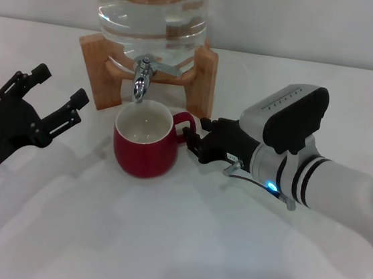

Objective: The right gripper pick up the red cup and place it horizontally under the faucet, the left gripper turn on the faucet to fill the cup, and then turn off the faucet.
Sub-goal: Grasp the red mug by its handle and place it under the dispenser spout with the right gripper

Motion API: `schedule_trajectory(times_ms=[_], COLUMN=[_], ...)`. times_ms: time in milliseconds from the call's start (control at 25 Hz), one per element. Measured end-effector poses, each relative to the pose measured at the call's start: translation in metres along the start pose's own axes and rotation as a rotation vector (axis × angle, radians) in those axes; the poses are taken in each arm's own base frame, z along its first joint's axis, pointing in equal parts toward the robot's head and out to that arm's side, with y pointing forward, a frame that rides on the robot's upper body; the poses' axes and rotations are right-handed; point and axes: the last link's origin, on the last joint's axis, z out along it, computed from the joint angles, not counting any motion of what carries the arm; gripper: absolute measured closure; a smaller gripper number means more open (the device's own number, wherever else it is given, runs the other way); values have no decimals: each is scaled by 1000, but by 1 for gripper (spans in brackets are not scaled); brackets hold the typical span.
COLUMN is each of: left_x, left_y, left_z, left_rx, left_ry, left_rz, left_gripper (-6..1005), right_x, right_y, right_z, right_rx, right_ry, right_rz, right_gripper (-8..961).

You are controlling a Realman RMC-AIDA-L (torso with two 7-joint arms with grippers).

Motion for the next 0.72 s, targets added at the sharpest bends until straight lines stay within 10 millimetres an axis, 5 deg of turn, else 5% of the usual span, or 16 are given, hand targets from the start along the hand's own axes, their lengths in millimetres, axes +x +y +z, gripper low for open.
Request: schedule_trajectory(times_ms=[720], left_x=[-1], left_y=[-2], left_z=[-4], left_rx=[11], left_ry=[-8], left_rz=[2], left_gripper=[113], right_x=[8], right_y=[-3], right_z=[-8], right_rx=[10], right_ry=[2], right_rz=[5], right_gripper=[591])
